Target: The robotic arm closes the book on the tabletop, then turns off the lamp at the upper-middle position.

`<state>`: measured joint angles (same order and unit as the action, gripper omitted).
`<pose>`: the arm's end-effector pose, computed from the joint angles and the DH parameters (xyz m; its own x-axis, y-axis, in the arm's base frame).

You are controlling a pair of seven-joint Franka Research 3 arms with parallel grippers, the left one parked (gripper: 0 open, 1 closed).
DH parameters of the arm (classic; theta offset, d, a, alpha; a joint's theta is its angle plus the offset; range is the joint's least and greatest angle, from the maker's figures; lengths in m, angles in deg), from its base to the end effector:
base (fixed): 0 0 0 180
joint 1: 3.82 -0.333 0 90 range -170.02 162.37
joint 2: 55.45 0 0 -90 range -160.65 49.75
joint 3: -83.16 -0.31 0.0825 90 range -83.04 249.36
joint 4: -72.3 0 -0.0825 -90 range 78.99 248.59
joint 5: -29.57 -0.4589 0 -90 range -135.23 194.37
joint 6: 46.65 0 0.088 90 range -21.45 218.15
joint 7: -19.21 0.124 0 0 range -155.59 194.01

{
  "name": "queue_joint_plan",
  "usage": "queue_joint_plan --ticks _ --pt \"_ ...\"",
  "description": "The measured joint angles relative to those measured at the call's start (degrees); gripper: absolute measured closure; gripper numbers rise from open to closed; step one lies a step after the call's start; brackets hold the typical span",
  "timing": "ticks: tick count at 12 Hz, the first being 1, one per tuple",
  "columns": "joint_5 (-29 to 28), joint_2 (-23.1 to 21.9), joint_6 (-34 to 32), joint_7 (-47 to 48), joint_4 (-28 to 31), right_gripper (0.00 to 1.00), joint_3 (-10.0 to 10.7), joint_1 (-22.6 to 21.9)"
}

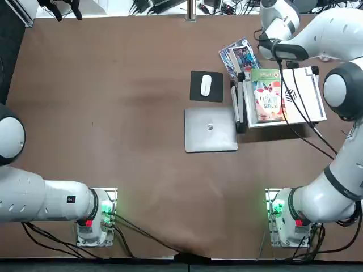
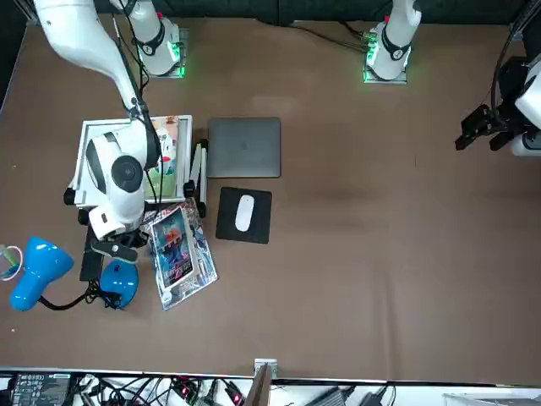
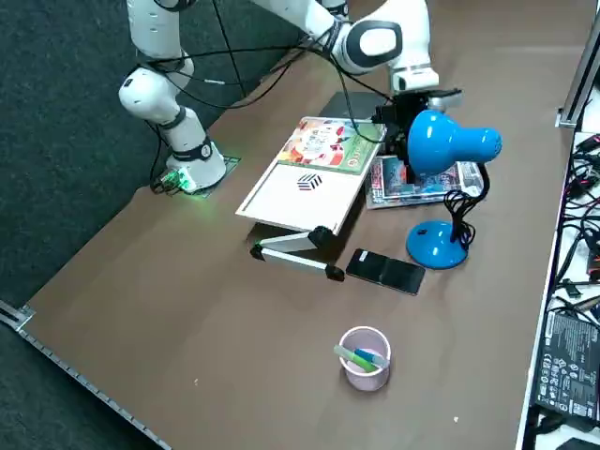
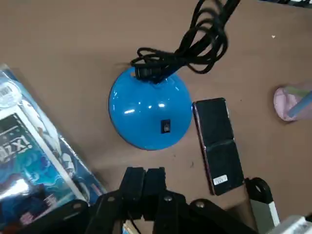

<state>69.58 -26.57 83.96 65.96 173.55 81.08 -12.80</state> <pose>0.7119 0.1138 0.2150 0.9551 -0.0989 0.2794 -0.2096 -0.8918 0.4008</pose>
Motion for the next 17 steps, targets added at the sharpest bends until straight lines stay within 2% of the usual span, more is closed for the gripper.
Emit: queue_joint_plan --ticks 9,13,17 --pt "2.0 7.9 1.8 0.4 -5.2 0.99 0.1 2.2" --pt "5.4 8.3 3.6 0.4 -5.2 0.99 0.1 3.5" --pt "5.8 9.0 5.4 0.4 -5.9 0.99 0.1 4.5"
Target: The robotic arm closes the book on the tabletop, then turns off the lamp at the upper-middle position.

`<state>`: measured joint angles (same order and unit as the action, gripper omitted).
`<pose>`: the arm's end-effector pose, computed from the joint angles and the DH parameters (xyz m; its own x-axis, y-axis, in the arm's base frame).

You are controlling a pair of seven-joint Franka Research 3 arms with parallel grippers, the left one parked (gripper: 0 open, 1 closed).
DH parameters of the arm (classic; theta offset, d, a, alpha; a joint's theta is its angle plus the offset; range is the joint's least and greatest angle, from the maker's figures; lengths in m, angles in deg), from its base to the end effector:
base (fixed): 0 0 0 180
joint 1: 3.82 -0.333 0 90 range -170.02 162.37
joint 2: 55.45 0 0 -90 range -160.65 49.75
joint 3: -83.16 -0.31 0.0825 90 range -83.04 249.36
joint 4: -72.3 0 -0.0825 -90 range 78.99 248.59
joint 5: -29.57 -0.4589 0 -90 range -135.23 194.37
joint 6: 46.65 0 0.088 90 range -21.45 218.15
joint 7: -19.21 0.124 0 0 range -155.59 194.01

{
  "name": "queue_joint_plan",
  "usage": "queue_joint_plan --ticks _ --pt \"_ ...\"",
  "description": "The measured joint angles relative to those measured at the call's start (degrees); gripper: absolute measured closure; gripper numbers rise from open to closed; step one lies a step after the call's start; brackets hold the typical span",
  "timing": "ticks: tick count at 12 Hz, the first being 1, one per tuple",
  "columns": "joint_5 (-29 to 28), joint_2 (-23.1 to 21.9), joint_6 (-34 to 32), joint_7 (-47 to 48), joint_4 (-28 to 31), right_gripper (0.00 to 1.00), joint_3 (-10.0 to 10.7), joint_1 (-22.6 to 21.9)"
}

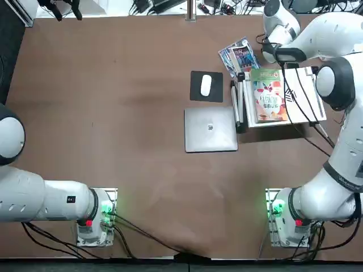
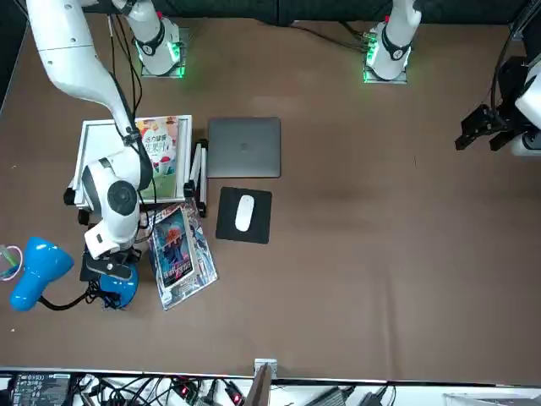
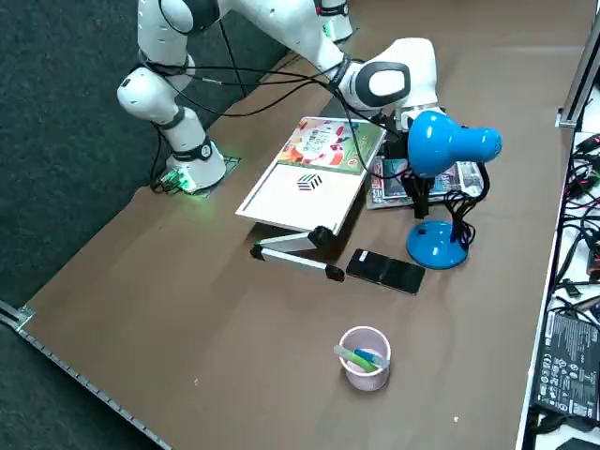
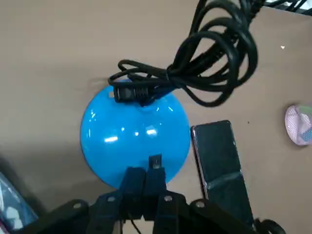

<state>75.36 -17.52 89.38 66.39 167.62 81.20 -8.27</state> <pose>0.7423 0.0653 0.1578 0.9499 -0.0684 0.3049 -0.1979 -0.8868 0.4176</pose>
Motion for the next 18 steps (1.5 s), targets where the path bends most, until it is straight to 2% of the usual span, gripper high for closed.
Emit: queue_joint_plan --ticks 10,18 --pt "0.2 1.6 5.0 0.0 -0.8 0.99 0.0 2.2" --pt "0.3 1.9 5.3 0.2 -0.8 0.99 0.0 2.6"
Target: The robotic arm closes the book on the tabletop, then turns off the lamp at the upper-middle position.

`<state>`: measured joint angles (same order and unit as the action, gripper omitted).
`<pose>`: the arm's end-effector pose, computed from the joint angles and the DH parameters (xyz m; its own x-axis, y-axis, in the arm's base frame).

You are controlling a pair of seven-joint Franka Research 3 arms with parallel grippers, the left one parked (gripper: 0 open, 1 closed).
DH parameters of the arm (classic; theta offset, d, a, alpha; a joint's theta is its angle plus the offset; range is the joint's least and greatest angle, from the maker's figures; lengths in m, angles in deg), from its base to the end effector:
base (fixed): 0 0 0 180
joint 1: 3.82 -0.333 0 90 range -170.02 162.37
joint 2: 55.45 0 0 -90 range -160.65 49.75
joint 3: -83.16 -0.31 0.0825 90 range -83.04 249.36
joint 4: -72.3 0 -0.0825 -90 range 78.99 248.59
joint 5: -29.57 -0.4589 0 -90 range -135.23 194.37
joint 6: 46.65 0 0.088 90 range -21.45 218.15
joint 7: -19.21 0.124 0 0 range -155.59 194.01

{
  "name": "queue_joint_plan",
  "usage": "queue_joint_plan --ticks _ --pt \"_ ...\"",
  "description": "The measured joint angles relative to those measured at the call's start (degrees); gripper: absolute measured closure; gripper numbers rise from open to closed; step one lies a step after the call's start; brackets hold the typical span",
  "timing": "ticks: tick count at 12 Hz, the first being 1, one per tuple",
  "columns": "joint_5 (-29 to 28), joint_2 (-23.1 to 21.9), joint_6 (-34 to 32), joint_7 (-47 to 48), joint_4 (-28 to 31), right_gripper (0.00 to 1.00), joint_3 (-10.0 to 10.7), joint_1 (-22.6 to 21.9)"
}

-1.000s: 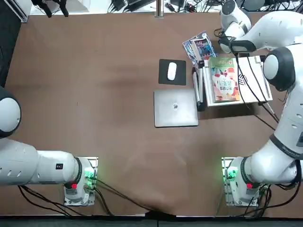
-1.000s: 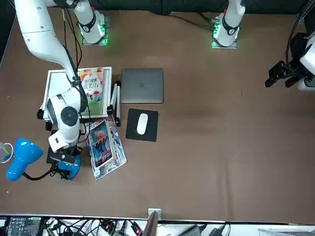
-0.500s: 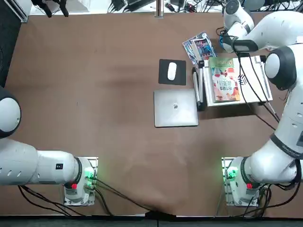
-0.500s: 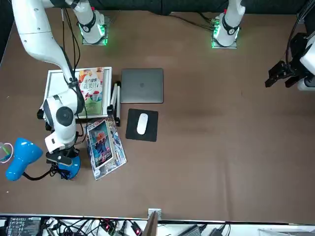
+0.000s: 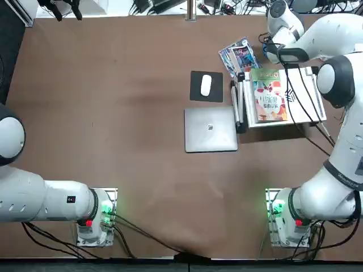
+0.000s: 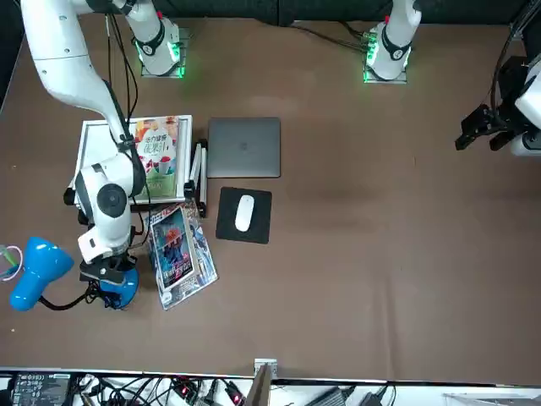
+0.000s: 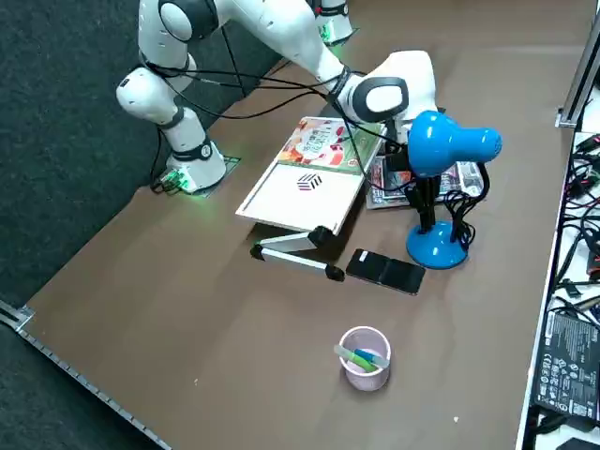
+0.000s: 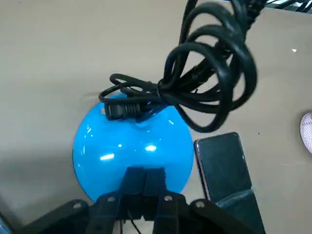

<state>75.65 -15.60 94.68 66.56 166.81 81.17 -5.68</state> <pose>0.7509 0.0423 0.1459 0.9360 -0.0816 0.3425 -0.2128 -0.9061 0.3656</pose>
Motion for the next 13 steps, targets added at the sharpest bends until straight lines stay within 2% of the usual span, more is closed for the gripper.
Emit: queue_joint_plan --ticks 13 --pt "0.0 0.5 0.0 0.6 0.1 0.99 0.0 0.0"
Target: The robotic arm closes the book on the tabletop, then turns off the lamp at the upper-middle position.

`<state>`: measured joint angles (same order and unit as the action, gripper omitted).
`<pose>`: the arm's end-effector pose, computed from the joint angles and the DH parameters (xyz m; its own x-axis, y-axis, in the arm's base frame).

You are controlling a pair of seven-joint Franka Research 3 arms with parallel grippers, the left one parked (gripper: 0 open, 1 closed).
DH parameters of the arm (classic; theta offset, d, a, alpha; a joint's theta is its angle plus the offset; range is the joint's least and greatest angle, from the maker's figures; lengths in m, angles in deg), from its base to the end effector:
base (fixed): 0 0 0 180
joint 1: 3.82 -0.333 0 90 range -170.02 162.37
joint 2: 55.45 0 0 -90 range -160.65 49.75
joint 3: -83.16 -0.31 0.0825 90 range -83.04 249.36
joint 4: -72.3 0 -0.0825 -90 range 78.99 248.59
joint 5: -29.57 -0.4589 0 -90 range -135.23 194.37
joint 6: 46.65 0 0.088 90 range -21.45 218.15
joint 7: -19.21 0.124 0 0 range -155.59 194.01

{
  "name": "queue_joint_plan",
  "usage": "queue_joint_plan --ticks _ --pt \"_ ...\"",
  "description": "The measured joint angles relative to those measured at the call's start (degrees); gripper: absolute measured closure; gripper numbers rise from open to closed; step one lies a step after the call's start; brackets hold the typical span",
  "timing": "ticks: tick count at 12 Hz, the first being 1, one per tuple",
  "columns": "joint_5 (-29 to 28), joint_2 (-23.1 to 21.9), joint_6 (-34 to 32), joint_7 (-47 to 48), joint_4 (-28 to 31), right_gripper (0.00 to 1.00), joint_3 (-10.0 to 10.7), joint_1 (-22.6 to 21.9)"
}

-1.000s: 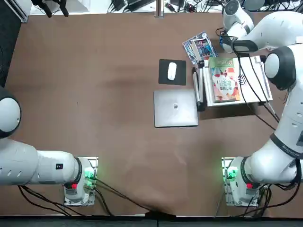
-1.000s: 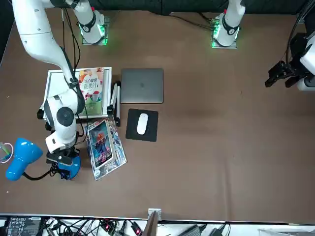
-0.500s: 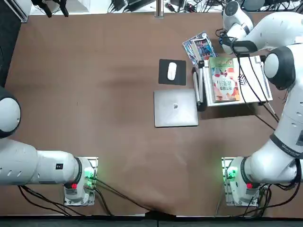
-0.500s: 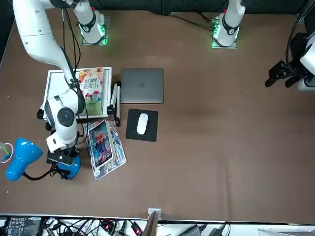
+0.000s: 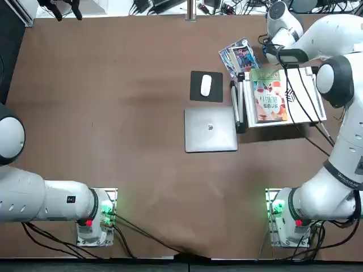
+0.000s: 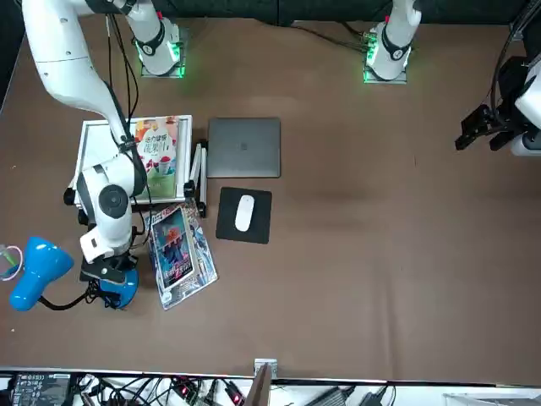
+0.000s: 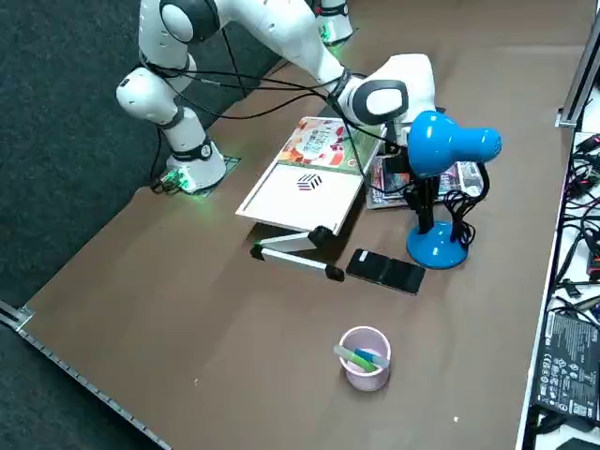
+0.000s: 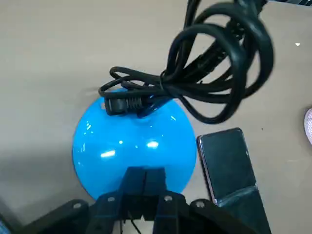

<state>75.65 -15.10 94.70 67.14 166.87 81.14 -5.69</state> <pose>0.7488 0.0428 0.1389 0.9371 -0.0901 0.3372 -0.2181 -0.9055 0.3641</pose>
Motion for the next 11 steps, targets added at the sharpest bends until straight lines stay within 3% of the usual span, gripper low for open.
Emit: queue_joint_plan --ticks 11 --pt "0.0 -1.1 4.2 0.9 2.8 0.99 -0.1 0.7"
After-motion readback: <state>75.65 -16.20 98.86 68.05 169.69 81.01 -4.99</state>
